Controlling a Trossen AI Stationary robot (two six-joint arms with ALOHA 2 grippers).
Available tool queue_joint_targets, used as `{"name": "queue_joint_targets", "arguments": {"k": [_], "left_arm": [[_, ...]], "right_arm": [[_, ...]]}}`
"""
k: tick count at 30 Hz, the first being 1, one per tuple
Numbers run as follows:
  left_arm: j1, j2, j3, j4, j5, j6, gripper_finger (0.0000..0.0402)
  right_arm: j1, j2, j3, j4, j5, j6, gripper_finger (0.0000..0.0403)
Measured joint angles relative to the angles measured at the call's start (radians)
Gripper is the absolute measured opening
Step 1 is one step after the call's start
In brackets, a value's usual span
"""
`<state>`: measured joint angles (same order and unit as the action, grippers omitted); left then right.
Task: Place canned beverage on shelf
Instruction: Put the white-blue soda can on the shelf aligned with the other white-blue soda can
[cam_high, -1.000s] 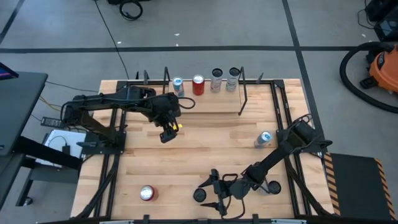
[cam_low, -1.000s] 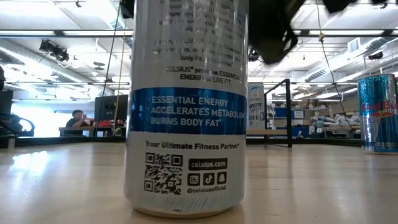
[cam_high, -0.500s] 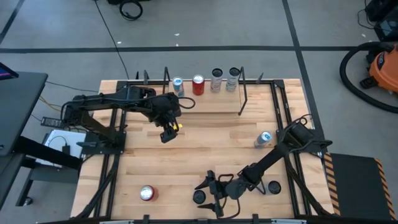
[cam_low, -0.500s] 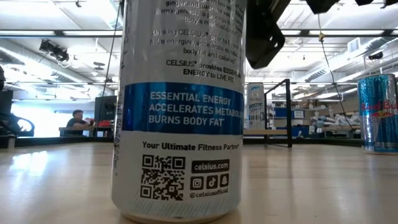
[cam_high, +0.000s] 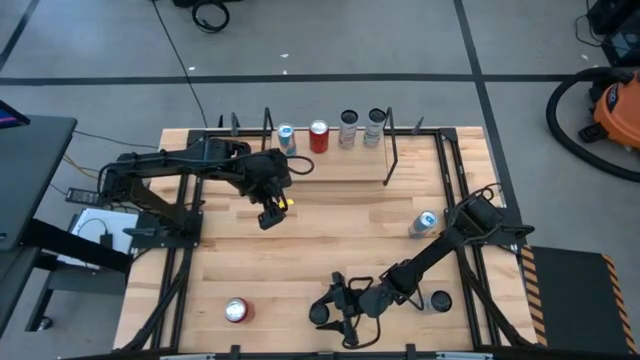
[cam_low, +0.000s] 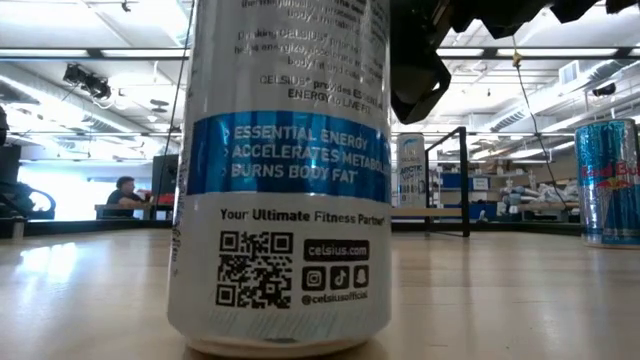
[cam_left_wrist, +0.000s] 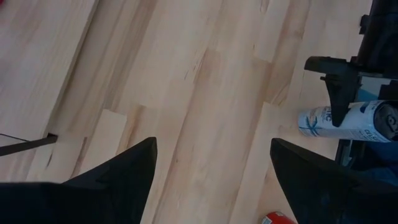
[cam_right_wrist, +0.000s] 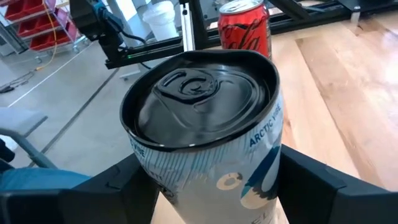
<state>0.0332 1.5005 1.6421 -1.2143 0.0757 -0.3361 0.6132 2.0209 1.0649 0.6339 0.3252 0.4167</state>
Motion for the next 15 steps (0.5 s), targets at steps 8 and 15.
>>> {"name": "queue_joint_targets", "arguments": {"k": [8,15], "left_arm": [[0.0,0.0,0.0,-0.001,0.0,-0.035,0.0316],[-0.004,0.0,0.0,-0.002,-0.001,-0.035,0.0316]], "right_arm": [[-0.03,-0.141,-0.003,-0.23,0.113,0.003,0.0272],[-0.051,-0.317,-0.001,-0.455,0.323,0.006,0.0272]]}}
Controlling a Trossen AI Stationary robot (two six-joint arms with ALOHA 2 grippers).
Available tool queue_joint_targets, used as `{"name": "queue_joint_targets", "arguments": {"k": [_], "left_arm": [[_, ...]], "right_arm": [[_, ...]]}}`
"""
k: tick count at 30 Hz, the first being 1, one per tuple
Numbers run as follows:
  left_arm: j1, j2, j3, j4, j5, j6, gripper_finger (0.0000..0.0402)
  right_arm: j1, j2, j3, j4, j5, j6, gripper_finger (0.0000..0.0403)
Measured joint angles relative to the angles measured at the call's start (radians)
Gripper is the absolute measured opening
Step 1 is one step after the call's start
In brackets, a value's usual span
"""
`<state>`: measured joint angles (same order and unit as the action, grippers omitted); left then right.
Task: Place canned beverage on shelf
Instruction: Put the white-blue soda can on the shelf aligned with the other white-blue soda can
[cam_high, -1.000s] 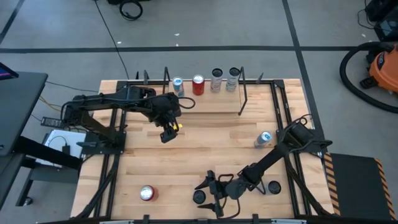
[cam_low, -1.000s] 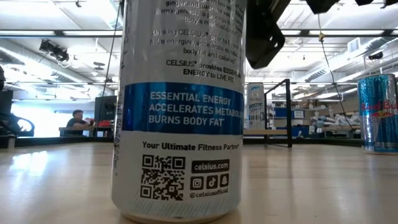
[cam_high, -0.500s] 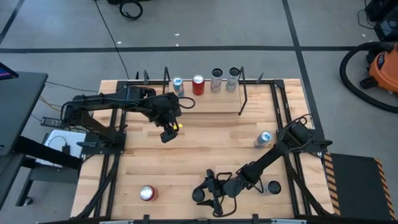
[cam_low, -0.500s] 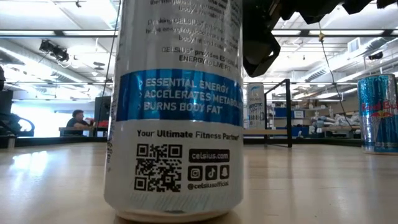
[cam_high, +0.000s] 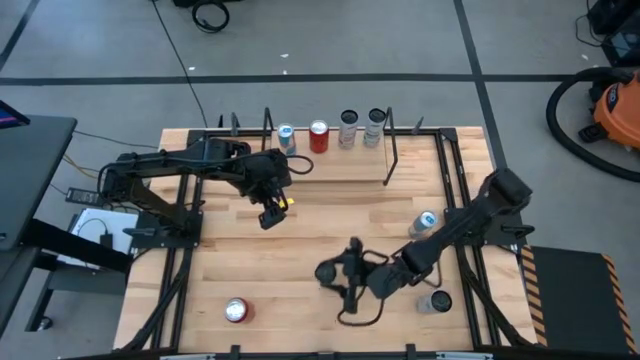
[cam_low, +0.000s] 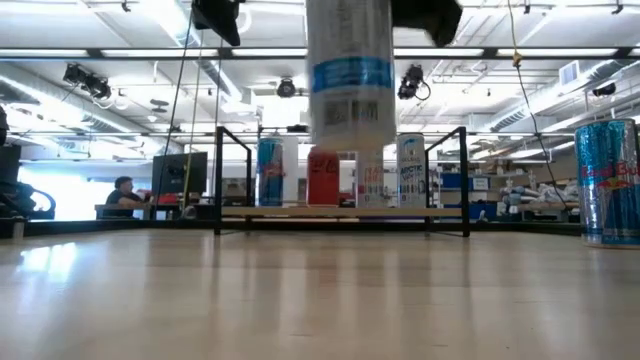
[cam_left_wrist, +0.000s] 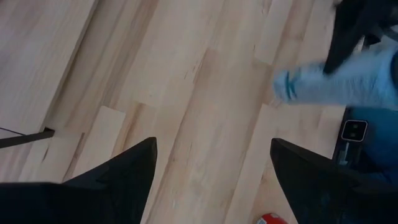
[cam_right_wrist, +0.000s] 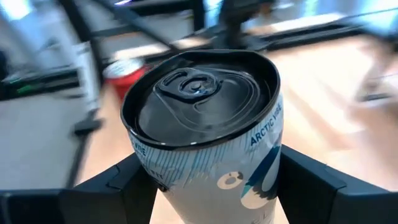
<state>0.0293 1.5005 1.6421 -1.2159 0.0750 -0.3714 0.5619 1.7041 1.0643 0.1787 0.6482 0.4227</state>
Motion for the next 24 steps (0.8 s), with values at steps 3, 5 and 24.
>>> {"name": "queue_joint_targets", "arguments": {"k": [3,5,24], "left_arm": [[-0.006,0.0,0.0,-0.001,-0.001,0.007,0.0316],[-0.013,0.0,0.0,0.0,-0.004,0.023,0.0316],[-0.091,0.0,0.0,0.0,-0.066,0.05,0.0316]], "right_arm": [[-0.011,-0.057,0.0,-0.109,0.114,0.023,0.0272],[-0.02,-0.091,-0.001,-0.186,0.195,0.052,0.0272],[-0.094,-0.203,-0.047,-0.678,0.517,0.709,0.0273]]}}
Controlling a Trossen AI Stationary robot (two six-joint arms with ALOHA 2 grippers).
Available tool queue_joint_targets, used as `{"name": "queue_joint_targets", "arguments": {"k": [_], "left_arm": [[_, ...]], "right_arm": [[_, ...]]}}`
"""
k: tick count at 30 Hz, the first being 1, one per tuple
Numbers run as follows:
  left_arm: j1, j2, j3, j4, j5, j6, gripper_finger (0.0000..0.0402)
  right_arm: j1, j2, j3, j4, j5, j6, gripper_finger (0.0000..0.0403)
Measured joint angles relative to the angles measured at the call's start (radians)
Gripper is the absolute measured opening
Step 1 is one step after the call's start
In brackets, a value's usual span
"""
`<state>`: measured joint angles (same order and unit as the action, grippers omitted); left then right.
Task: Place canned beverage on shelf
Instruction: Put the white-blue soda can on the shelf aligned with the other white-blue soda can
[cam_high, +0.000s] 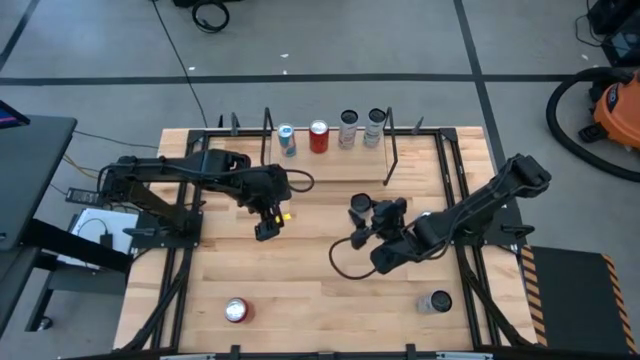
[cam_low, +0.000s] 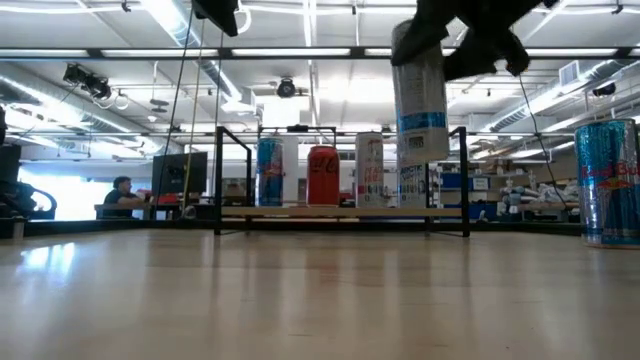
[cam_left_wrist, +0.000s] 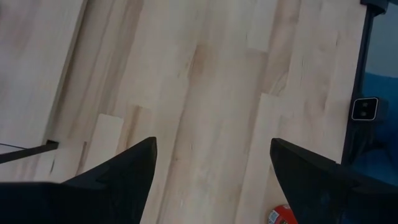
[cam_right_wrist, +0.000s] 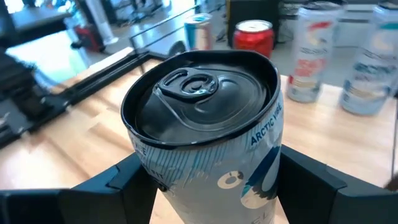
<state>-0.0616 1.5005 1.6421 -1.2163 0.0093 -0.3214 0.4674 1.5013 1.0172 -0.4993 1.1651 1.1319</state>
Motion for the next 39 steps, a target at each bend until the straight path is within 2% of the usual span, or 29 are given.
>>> {"name": "queue_joint_targets", "arguments": {"k": [4,9,15,27,33,39], "left_arm": [[0.0,0.0,0.0,0.0,0.0,0.002,0.0316],[0.0,0.0,0.0,0.0,0.0,0.034,0.0316],[0.0,0.0,0.0,0.001,0.0,0.042,0.0316],[0.0,0.0,0.0,0.024,0.0,-0.008,0.0316],[0.0,0.0,0.0,0.042,0.0,-0.008,0.0316],[0.0,0.0,0.0,0.042,0.0,-0.008,0.0316]], "right_arm": [[-0.001,0.0,-0.058,0.004,0.02,0.137,0.0273],[-0.014,0.001,-0.107,0.024,0.014,0.177,0.0273],[-0.014,0.001,-0.163,0.112,-0.038,0.091,0.0275],[-0.019,0.001,-0.344,0.514,-0.125,-0.09,0.0279],[-0.031,0.001,-0.387,0.544,-0.165,-0.067,0.0285],[-0.038,0.001,-0.398,0.581,-0.176,-0.095,0.0311]]}}
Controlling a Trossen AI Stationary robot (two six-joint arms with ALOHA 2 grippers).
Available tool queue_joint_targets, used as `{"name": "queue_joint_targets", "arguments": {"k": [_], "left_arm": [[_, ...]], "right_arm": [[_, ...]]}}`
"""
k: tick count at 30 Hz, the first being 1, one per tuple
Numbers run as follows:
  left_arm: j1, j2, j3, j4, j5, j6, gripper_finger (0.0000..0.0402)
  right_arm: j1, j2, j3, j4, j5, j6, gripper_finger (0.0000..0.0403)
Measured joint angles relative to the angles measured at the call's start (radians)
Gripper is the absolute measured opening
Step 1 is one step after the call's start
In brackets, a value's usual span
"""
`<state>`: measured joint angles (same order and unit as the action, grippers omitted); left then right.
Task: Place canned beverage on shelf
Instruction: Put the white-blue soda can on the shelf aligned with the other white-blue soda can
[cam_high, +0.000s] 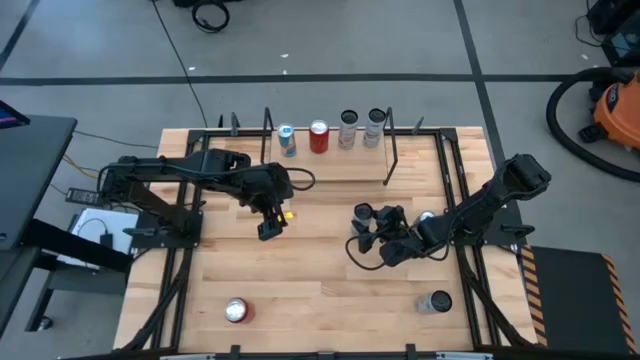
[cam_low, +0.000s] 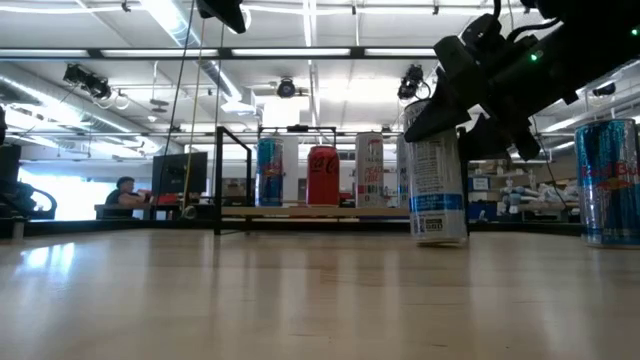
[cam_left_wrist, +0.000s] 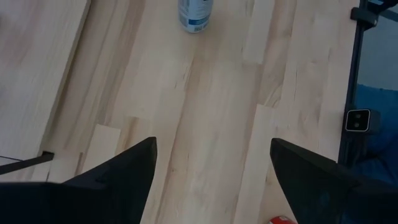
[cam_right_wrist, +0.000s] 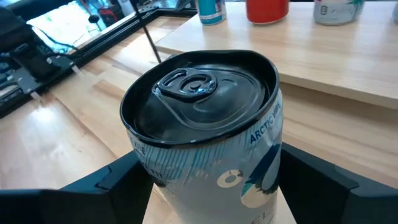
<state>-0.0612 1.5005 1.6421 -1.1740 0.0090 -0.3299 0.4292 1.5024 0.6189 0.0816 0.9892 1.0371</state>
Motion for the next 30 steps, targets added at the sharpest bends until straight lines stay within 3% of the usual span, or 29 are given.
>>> {"name": "queue_joint_targets", "arguments": {"k": [7,21,30], "left_arm": [[0.0,0.0,0.0,0.0,0.0,0.0,0.0316],[0.0,0.0,0.0,0.0,0.0,0.002,0.0316],[0.0,0.0,0.0,0.0,0.0,0.004,0.0316]], "right_arm": [[-0.016,0.0,0.0,0.001,-0.025,-0.021,0.0335],[-0.034,0.0,0.0,0.023,-0.046,-0.054,0.0341],[-0.044,0.0,0.0,0.105,-0.049,-0.159,0.038]]}}
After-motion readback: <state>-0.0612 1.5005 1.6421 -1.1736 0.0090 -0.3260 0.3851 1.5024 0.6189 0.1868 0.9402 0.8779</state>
